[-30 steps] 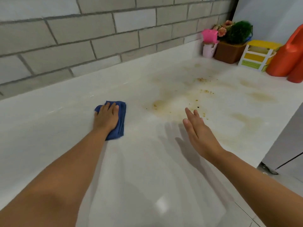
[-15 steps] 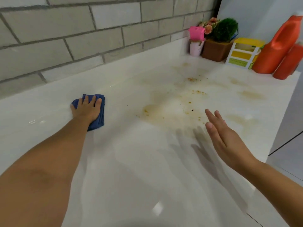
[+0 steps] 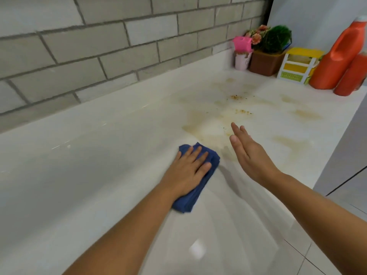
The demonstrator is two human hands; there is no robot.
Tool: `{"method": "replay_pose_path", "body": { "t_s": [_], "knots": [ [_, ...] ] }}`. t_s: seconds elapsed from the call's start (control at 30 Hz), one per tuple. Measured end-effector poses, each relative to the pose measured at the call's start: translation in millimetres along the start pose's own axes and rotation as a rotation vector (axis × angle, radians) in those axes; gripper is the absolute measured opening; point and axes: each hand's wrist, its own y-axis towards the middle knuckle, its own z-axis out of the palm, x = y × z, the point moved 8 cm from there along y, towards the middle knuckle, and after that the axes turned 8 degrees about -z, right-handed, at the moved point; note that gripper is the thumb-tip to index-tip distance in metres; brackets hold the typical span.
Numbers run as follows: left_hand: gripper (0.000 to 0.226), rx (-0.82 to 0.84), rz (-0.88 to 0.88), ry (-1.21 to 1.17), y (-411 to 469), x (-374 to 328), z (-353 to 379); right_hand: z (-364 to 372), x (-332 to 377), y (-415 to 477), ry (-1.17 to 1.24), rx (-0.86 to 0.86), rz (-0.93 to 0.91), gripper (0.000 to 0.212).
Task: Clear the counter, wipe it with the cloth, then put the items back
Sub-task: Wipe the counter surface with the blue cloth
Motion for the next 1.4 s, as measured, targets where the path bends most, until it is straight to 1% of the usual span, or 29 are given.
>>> {"method": "replay_pose_path", "body": {
  "t_s": [0.07,0.1,0.17,0.23,0.3,0.4,0.47,0.53,0.6,0.67,0.73,0.8,0.9,0.97,1.03,1.07,1.17,1.3,1.33,1.37,1.4],
  "knots": [
    [0.052,0.001,-0.005,-0.029,-14.5,1.8,-1.8,-11.8,-3.8,-3.7,-0.026,-0.019,0.007,0.054],
    [0.052,-0.024,-0.038,-0.007,-10.7,13.2,-5.8,-19.7,-10.2,-6.0,-0.07,-0.028,0.015,0.055],
    [0.054,-0.08,-0.179,0.021,8.9,51.6,-19.7,-40.0,-34.5,-14.1,-0.192,-0.046,0.078,0.056],
    [0.057,-0.113,-0.363,-0.002,31.4,98.1,-36.6,-63.9,-74.4,-27.6,-0.291,-0.088,0.228,0.058],
    [0.06,-0.123,-0.47,0.015,50.3,124.2,-45.6,-87.3,-117.8,-47.5,-0.33,-0.163,0.416,0.06],
    [0.063,-0.099,-0.493,0.039,64.2,112.7,-39.7,-104.1,-161.5,-67.4,-0.281,-0.291,0.621,0.063],
    [0.061,-0.096,-0.422,0.048,60.1,83.2,-30.3,-98.6,-172.9,-67.9,-0.163,-0.354,0.687,0.064],
    [0.059,-0.117,-0.332,0.058,45.8,51.4,-22.7,-88.1,-176.3,-65.4,-0.068,-0.399,0.723,0.063],
    [0.059,-0.116,-0.26,0.054,28.5,27.8,-12.9,-80.4,-176.7,-64.2,-0.047,-0.435,0.726,0.061],
    [0.059,-0.083,-0.201,0.043,19.5,19.4,-3.2,-79.2,-177.3,-63.6,-0.038,-0.468,0.712,0.06],
    [0.059,-0.071,-0.189,0.055,24.9,27.7,-5.4,-78.9,-180.1,-64.7,-0.035,-0.475,0.703,0.059],
    [0.06,-0.103,-0.286,0.062,41.9,53.3,-16.5,-79.1,-181.5,-64.7,-0.018,-0.48,0.681,0.059],
    [0.061,-0.152,-0.519,0.049,70.3,95.2,-35.4,-79.6,-184.0,-64.4,0.022,-0.526,0.651,0.06],
    [0.061,-0.141,-0.573,0.042,84.8,99.2,-36.6,-80.3,-187.0,-64.2,0.02,-0.553,0.645,0.06],
    [0.061,-0.124,-0.549,0.038,91.5,79.9,-31.0,-79.0,-191.8,-63.1,0.018,-0.557,0.651,0.062],
    [0.06,-0.13,-0.502,0.046,91.0,62.3,-26.1,-77.8,-193.5,-63.1,0.021,-0.553,0.655,0.062],
    [0.059,-0.137,-0.311,0.058,76.6,-11.8,-4.0,-75.1,-196.1,-63.6,0.037,-0.551,0.652,0.063],
    [0.058,-0.077,-0.152,0.028,32.5,-107.3,28.7,-78.4,-185.9,-62.9,0.06,-0.537,0.637,0.062],
    [0.057,-0.066,-0.132,-0.002,20.8,-122.9,32.4,-80.2,-182.0,-64.0,0.049,-0.515,0.645,0.062],
    [0.056,-0.049,-0.123,-0.083,10.9,-132.6,34.6,-80.9,-178.1,-65.4,0.01,-0.468,0.662,0.062],
    [0.053,-0.032,-0.129,-0.242,2.3,-135.3,33.9,-80.8,-173.1,-67.1,-0.064,-0.404,0.68,0.062]
  ]
}}
